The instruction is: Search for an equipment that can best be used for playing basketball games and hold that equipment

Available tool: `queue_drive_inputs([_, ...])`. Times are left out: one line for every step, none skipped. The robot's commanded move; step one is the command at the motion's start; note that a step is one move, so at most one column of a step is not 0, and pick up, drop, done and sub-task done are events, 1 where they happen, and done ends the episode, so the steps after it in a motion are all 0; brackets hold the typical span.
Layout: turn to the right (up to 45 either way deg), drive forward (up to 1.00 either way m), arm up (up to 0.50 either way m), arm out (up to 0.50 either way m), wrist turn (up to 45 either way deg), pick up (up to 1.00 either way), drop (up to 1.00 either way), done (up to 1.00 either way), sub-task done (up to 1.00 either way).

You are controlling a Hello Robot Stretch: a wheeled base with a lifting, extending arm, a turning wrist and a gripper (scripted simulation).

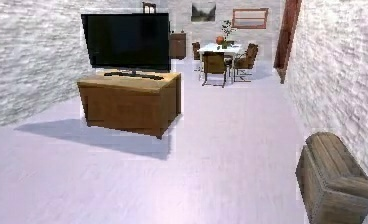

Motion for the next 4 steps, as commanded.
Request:
queue_drive_inputs([45.0, 0.0, 0.0, 0.0, 0.0, 0.0, 0.0, 0.0, 0.0])
queue_drive_inputs([15.0, 0.0, 0.0, 0.0, 0.0, 0.0, 0.0, 0.0, 0.0])
queue_drive_inputs([0.0, 0.4, 0.0, 0.0, 0.0, 0.0, 0.0, 0.0, 0.0])
queue_drive_inputs([-45.0, 0.0, 0.0, 0.0, 0.0, 0.0, 0.0, 0.0, 0.0])
